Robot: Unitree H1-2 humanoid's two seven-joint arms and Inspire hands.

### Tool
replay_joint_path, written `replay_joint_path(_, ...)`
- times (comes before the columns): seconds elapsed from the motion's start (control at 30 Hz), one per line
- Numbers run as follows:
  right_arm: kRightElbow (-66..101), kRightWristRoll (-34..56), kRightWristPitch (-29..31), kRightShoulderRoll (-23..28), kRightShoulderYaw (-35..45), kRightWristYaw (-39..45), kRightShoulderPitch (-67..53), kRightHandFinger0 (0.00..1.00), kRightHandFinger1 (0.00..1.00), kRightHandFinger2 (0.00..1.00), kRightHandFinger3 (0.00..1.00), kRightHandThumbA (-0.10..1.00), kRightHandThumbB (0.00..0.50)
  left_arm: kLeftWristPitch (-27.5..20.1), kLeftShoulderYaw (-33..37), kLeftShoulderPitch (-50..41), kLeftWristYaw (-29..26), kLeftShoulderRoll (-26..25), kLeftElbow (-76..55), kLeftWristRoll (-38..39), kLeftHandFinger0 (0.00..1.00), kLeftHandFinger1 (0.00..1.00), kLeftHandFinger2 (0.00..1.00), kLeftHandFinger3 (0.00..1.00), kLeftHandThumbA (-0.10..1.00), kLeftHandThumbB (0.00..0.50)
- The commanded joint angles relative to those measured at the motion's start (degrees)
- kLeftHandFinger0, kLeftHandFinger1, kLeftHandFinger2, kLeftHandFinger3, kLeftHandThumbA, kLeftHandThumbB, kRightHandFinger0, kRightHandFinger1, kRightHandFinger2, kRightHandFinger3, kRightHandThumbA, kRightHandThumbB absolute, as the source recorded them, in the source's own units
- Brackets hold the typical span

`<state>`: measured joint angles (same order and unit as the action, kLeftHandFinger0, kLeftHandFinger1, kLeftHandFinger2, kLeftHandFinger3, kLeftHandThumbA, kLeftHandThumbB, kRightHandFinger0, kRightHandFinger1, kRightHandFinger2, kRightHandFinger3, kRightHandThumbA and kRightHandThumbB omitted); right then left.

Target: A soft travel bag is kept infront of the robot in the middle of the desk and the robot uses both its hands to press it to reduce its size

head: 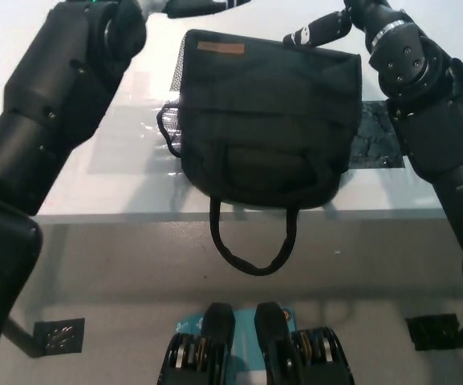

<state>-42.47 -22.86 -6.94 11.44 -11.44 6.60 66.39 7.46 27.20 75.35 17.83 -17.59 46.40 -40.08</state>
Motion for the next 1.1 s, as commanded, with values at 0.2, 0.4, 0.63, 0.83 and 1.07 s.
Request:
replay_joint_path(0.2,0.9,0.9,0.4,1.5,1.3,-1.3,2.3,1.0,1.0,1.0,1.0,1.0,0.221,-0.3,0.1,6.6,-4.5,2.1,3.5,-0.7,1.0,1.0,1.0,1.0,1.0,0.373)
replay_joint_path(0.4,-1.6,-0.1,0.6,1.5,0.3,-1.5,3.3,1.0,1.0,1.0,1.0,1.0,0.185,-0.4,-0.2,7.2,-6.2,3.5,7.7,-0.1,1.0,1.0,1.0,1.0,1.0,0.365)
replay_joint_path(0.63,-6.5,0.8,1.6,-0.1,0.3,-2.2,4.0,1.0,1.0,1.0,1.0,1.0,0.152,-1.0,-0.7,6.5,-8.4,4.4,12.2,1.1,1.0,1.0,1.0,1.0,1.0,0.382)
replay_joint_path(0.83,-15.1,0.6,5.5,-2.2,-0.5,-4.7,4.6,1.0,1.0,1.0,1.0,1.0,0.234,-1.6,0.6,4.5,-10.6,4.9,15.6,0.3,1.0,1.0,1.0,1.0,1.0,0.352)
replay_joint_path(1.07,-25.3,4.8,6.7,-5.9,2.8,-4.6,4.6,1.0,1.0,1.0,1.0,1.0,0.308,-3.4,2.0,2.8,-13.4,6.9,22.9,0.2,1.0,1.0,1.0,1.0,1.0,0.343)
